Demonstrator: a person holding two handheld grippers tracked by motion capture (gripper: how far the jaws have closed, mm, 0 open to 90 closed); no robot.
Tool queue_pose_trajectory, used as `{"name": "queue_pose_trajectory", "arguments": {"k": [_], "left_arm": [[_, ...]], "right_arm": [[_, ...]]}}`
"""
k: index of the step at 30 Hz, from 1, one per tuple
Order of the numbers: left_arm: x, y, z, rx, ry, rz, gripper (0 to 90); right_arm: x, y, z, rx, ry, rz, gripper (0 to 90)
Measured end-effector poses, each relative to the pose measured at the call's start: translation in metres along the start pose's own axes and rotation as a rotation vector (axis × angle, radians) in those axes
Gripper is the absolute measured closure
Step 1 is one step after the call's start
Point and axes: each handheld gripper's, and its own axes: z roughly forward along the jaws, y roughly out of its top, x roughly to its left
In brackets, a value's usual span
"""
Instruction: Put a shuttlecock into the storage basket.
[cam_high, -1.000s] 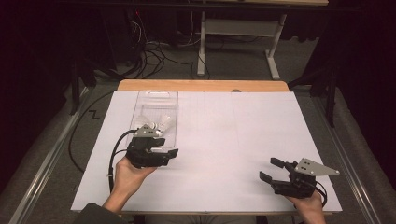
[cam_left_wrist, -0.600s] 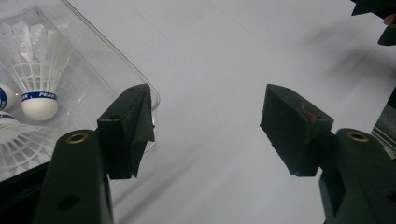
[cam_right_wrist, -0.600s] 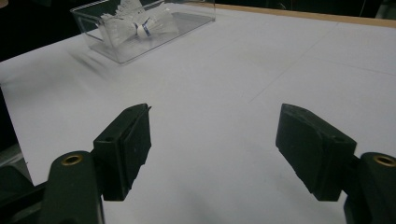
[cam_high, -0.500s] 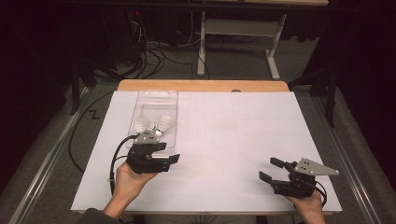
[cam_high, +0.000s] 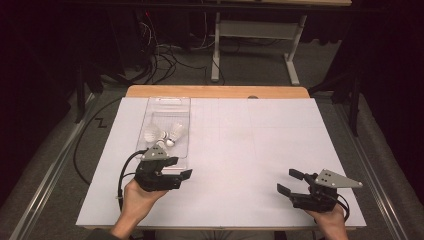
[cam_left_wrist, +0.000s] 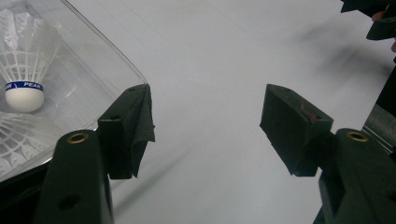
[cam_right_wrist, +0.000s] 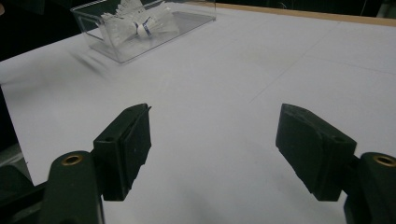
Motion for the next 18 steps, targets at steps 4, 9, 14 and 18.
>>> {"name": "queue_pose_trajectory", "arguments": {"k": [4,9,14,18], "left_arm": [[-0.001,-0.003,0.000,-0.007,0.002,-0.001,35.1],[-0.001,-0.008,-0.001,-0.022,0.002,-0.004,35.3],[-0.002,-0.013,-0.003,-0.036,0.002,-0.001,35.4],[-0.002,-0.017,-0.003,-0.045,0.004,-0.003,35.2]], "right_arm": [[0.000,0.000,0.000,0.000,-0.001,0.000,27.0],[0.000,0.000,0.000,0.000,0.000,-0.002,26.9],[0.000,0.000,0.000,0.000,-0.001,-0.001,26.9],[0.000,0.000,0.000,0.001,-0.001,-0.001,27.0]]}}
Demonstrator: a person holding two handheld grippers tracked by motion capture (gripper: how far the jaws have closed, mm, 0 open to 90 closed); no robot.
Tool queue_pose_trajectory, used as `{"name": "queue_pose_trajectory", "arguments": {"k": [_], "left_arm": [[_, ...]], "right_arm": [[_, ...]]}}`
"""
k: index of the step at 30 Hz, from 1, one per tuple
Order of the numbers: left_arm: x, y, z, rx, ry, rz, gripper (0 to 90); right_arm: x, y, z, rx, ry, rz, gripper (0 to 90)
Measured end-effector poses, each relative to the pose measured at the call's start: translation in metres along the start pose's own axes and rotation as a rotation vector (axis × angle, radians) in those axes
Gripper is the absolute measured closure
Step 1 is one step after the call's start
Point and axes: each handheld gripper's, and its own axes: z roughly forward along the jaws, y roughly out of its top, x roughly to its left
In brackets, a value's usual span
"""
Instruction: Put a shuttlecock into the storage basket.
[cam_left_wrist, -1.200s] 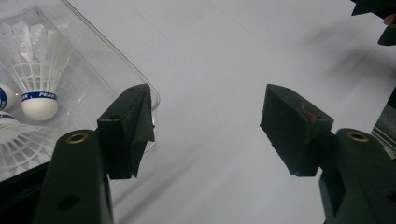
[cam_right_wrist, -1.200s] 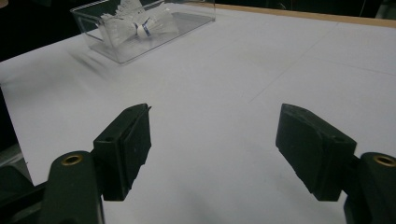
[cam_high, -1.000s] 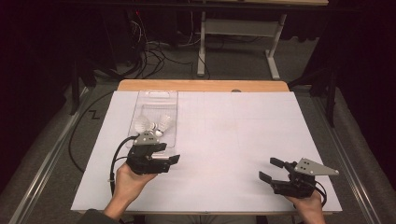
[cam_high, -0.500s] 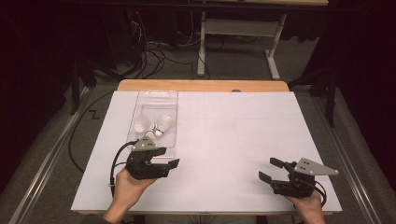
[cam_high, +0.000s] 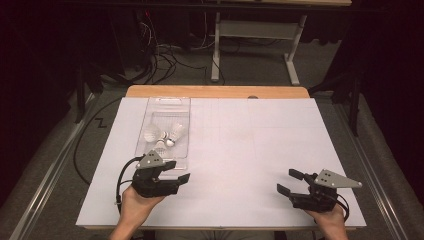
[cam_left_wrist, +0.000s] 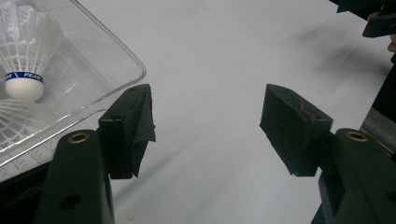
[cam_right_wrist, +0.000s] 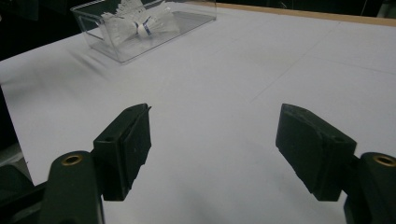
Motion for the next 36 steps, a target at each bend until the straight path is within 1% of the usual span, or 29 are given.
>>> {"name": "queue_pose_trajectory", "arguments": {"k": [7,16,20,27,36], "left_arm": [[0.002,-0.006,-0.002,-0.018,0.001,-0.012,35.0],[0.003,-0.010,-0.005,-0.031,0.008,-0.009,35.1],[0.004,-0.013,-0.007,-0.047,0.010,-0.009,35.6],[0.008,-0.020,-0.012,-0.054,0.020,-0.016,36.1],[0.013,-0.027,-0.018,-0.076,0.036,-0.029,35.9]], "right_arm": [[0.000,0.000,0.000,0.000,0.000,0.000,26.9],[0.000,0.000,0.000,0.000,0.000,-0.001,26.9],[0.000,0.000,0.000,-0.002,0.000,-0.002,26.9],[0.000,0.000,0.000,-0.001,0.000,0.000,26.9],[0.000,0.000,0.000,0.001,-0.002,0.000,27.0]]}}
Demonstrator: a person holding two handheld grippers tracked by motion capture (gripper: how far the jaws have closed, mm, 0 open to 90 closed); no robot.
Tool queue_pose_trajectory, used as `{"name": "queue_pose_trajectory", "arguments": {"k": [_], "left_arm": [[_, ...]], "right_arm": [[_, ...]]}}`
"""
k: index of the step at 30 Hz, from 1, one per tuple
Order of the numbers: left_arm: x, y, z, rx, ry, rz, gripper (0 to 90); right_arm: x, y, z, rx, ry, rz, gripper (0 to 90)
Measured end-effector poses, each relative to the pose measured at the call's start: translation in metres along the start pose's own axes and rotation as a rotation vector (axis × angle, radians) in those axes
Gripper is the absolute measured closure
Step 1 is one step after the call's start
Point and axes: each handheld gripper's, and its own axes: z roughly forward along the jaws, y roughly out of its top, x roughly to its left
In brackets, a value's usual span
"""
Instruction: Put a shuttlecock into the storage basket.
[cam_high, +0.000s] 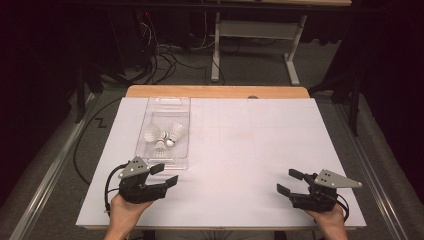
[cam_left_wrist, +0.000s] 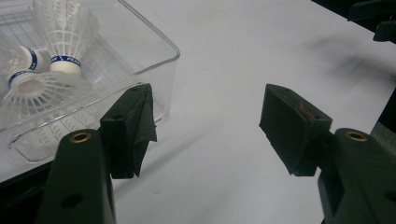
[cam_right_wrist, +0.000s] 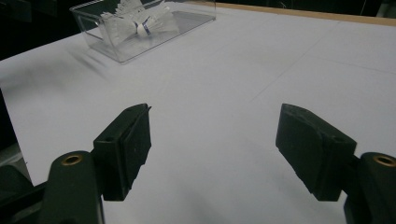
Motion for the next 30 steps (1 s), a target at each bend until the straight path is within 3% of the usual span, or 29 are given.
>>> {"name": "queue_pose_trajectory", "arguments": {"k": [19,30], "left_arm": [[0.010,-0.011,-0.007,-0.044,0.035,-0.018,35.5],[0.019,-0.019,-0.015,-0.087,0.061,-0.042,35.6]], "right_arm": [[0.000,0.000,-0.003,-0.016,-0.008,0.009,26.7],[-0.003,-0.001,-0.008,-0.043,-0.040,0.026,26.2]]}}
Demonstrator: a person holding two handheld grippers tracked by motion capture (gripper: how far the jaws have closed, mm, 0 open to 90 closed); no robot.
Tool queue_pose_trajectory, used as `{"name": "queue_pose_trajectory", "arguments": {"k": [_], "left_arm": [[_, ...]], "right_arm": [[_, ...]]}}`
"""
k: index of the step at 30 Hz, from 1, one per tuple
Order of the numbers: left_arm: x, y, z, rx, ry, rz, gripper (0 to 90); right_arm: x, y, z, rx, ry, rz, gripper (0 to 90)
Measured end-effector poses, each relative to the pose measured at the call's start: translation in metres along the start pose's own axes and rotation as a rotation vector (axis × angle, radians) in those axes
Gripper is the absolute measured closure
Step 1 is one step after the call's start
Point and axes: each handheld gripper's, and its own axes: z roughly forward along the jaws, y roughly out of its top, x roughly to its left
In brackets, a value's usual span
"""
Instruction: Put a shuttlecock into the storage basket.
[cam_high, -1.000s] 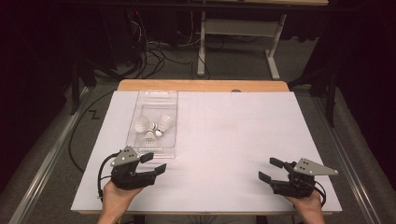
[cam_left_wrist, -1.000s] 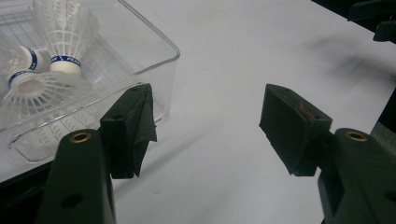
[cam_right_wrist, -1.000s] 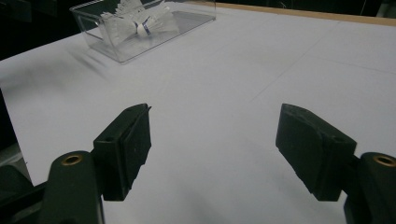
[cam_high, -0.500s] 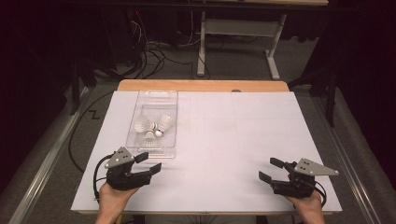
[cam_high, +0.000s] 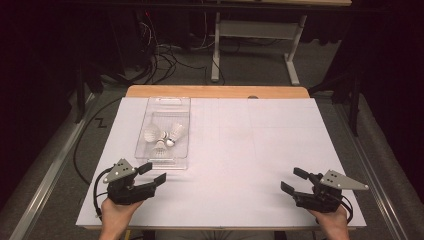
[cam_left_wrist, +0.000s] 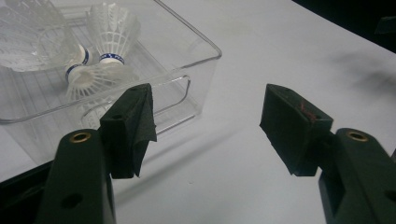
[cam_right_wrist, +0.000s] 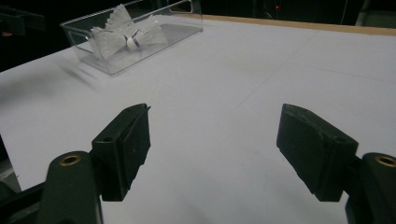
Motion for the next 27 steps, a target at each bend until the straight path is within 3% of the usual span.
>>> {"name": "queue_pose_trajectory", "arguments": {"k": [27], "left_arm": [[0.017,-0.020,-0.007,-0.021,0.063,-0.052,35.8]], "right_arm": [[-0.009,-0.003,-0.008,-0.025,-0.058,0.032,25.3]]}}
